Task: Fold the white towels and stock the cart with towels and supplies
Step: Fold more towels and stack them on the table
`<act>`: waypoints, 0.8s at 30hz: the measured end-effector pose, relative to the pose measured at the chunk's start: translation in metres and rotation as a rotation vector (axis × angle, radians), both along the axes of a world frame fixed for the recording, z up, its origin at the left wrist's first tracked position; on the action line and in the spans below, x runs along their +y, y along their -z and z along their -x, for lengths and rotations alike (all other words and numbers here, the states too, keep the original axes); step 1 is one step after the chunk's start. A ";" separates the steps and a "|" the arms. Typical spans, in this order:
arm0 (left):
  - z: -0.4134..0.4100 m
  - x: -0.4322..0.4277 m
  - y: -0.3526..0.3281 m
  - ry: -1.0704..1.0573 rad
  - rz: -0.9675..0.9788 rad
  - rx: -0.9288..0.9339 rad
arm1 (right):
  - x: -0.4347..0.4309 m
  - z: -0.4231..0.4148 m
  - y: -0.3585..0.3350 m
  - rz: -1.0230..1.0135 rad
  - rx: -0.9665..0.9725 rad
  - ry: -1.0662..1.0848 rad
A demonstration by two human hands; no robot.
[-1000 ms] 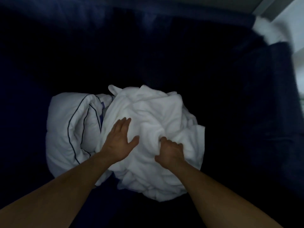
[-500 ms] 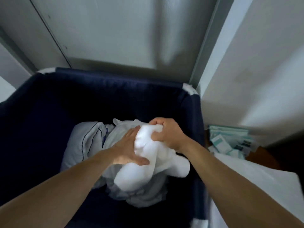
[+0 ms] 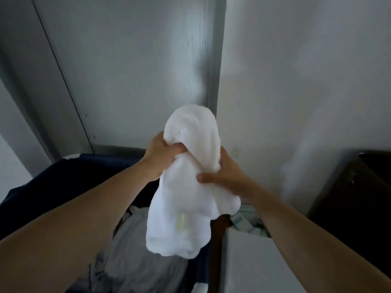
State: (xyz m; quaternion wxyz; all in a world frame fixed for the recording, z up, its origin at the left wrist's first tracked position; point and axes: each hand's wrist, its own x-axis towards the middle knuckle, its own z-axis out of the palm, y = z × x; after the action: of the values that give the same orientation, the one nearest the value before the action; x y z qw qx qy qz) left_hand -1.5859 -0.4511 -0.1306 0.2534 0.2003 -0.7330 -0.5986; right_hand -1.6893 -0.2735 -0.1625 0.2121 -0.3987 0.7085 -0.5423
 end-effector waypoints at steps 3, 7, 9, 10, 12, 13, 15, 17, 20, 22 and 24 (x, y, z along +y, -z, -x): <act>0.016 0.030 -0.048 0.059 -0.045 0.112 | 0.038 0.007 -0.023 0.035 -0.087 0.131; 0.035 0.067 -0.094 0.167 -0.113 0.194 | 0.076 0.008 -0.063 0.127 -0.083 0.422; 0.043 0.084 -0.105 0.214 -0.166 0.214 | 0.093 0.007 -0.082 0.156 -0.060 0.540; 0.048 0.093 -0.108 0.247 -0.175 0.217 | 0.101 0.005 -0.089 0.180 -0.062 0.588; 0.056 0.112 -0.111 0.308 -0.186 0.218 | 0.119 0.000 -0.097 0.262 -0.110 0.616; 0.059 0.122 -0.112 0.327 -0.200 0.216 | 0.130 0.000 -0.097 0.308 -0.163 0.580; 0.067 0.141 -0.112 0.350 -0.230 0.188 | 0.158 0.006 -0.096 0.387 -0.301 0.493; 0.076 0.159 -0.106 0.367 -0.238 0.131 | 0.193 0.018 -0.095 0.439 -0.455 0.442; 0.089 0.189 -0.088 0.445 -0.247 0.046 | 0.235 0.042 -0.078 0.340 -0.479 0.444; 0.095 0.210 -0.073 0.530 -0.240 -0.009 | 0.251 0.059 -0.057 0.177 -0.391 0.400; 0.101 0.228 -0.054 0.569 -0.224 -0.081 | 0.265 0.068 -0.043 0.043 -0.357 0.385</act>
State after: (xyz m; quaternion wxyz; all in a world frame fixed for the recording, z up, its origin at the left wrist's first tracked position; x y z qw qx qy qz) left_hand -1.6868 -0.2231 -0.0761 0.0226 0.0376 -0.6987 -0.7140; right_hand -1.7568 -0.0089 -0.1198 0.2182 -0.1592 0.7111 -0.6492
